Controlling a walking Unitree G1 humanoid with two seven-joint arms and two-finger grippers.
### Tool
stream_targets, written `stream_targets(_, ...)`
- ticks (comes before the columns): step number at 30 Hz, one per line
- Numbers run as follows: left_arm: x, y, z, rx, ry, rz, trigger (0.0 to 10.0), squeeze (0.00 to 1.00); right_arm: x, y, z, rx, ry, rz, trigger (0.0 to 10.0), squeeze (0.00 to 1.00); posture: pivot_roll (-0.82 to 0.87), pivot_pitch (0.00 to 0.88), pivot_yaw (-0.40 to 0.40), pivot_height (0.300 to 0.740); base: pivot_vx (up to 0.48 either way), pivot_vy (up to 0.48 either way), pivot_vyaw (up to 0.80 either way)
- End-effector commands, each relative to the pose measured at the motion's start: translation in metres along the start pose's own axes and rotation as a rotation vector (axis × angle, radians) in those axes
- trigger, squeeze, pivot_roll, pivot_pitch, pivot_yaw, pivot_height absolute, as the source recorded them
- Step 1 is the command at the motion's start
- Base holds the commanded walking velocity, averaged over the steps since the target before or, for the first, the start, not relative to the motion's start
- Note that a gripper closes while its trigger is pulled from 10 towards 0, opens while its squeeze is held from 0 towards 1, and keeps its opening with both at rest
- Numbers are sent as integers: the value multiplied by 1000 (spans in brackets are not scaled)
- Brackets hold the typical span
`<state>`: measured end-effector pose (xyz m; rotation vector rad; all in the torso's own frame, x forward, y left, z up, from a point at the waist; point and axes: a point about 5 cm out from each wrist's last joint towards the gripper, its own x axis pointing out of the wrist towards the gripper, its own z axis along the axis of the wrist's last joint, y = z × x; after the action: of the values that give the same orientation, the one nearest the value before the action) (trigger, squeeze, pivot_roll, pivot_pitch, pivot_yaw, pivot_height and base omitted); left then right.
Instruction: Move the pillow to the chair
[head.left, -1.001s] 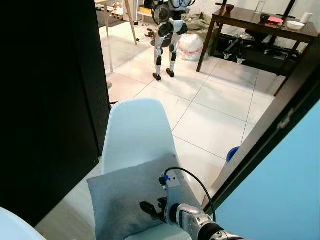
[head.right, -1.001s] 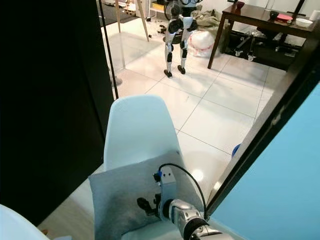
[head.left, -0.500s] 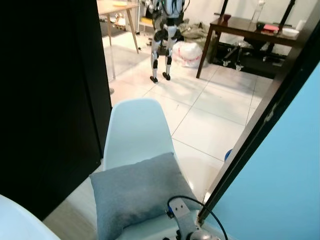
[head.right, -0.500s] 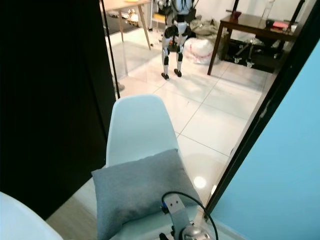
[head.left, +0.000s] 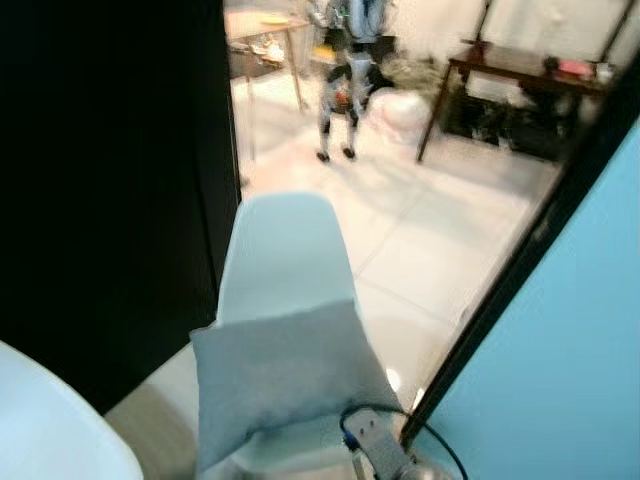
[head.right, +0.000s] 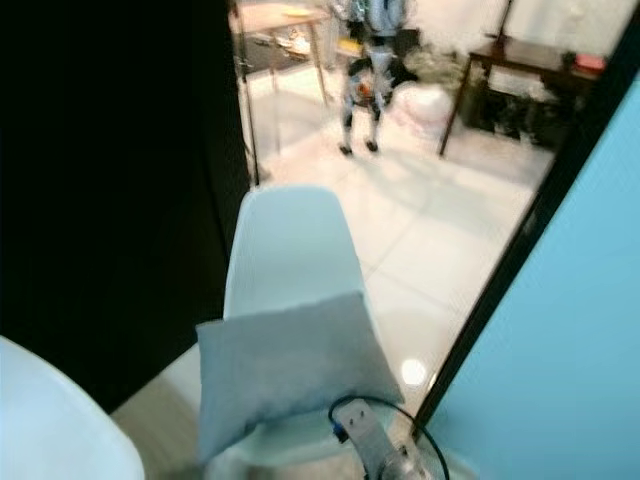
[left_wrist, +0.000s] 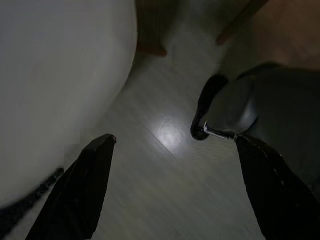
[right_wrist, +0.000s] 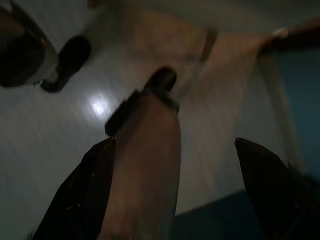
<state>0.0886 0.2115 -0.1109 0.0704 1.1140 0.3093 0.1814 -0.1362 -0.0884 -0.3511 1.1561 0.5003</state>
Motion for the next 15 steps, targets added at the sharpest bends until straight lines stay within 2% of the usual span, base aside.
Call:
stream_targets(1,0,-5,1,8,1,-24,10000,0,0,1,-1,-13,7,0,10000,0,201,0,-131,730,-356,0,0)
stream_targets(8,0,-6,2,11,2,-28,10000,0,0,0,-5,-41,22,-10,10000,0,205,0,-138,730,-358,0,0)
stream_targets(15,1,-6,5,16,-4,-32,10000,0,0,-1,-8,-54,29,-13,10000,0,205,0,-140,730,-480,0,0)
